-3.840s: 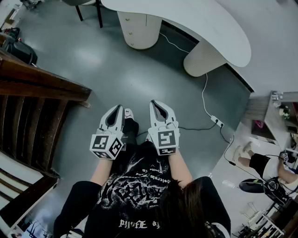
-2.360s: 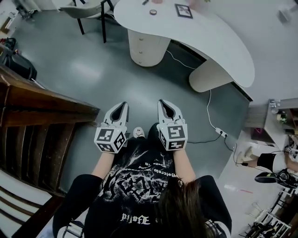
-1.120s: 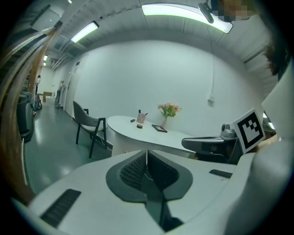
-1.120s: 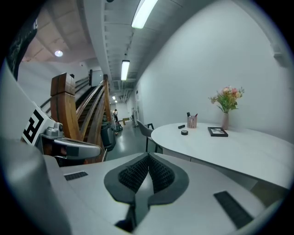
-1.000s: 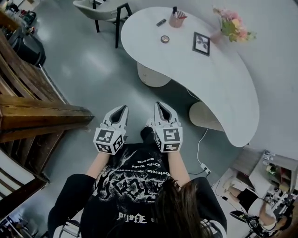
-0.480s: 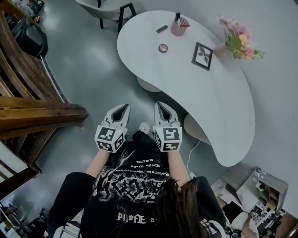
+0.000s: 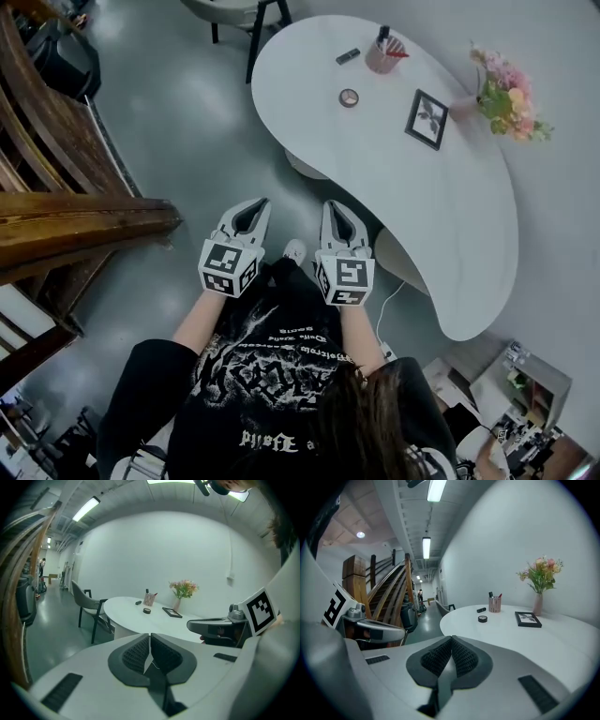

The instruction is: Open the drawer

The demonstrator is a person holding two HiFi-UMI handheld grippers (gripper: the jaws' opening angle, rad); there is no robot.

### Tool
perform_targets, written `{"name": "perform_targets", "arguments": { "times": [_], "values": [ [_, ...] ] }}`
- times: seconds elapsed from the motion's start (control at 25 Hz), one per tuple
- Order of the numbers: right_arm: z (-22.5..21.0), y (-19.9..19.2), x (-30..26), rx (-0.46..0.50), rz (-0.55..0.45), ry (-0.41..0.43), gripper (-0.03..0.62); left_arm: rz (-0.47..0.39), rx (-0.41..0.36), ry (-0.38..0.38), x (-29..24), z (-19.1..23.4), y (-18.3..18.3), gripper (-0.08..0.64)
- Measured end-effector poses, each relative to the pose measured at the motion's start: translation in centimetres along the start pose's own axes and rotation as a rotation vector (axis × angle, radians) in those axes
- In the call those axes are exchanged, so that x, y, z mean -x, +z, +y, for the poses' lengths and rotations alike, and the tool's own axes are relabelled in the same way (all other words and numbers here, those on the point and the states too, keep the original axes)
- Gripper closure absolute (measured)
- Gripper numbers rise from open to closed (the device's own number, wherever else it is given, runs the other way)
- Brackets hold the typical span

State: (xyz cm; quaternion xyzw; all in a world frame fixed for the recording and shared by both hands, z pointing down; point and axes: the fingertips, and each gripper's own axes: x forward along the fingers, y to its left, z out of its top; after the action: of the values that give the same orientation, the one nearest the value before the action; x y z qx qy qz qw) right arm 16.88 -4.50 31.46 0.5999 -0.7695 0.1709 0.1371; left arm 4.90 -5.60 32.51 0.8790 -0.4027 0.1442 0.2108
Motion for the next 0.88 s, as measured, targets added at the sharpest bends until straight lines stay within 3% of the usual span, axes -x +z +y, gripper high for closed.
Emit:
{"name": "perform_targets", "arguments": {
  "times": [0.24,0.48,0.88],
  "values": [
    [1.1,-0.2,-0.3,-0.030,-0.030,-0.108,0.568,0.019,-0.035,-0.040,0.0,2.0,-0.5,0.531],
    [2.8,-1.9,-1.7,-0.032,-0.029,-0.115,0.568,0.039,-0.058,-0.050,-1.3,4.2,-2.2,0.531],
    [2.6,-6.2,-6.3,-0.017,-0.031,-0.161,0.568,-0.005,-0.093,-0.045,-5.8,8.5,-5.5,0.531]
  ]
}}
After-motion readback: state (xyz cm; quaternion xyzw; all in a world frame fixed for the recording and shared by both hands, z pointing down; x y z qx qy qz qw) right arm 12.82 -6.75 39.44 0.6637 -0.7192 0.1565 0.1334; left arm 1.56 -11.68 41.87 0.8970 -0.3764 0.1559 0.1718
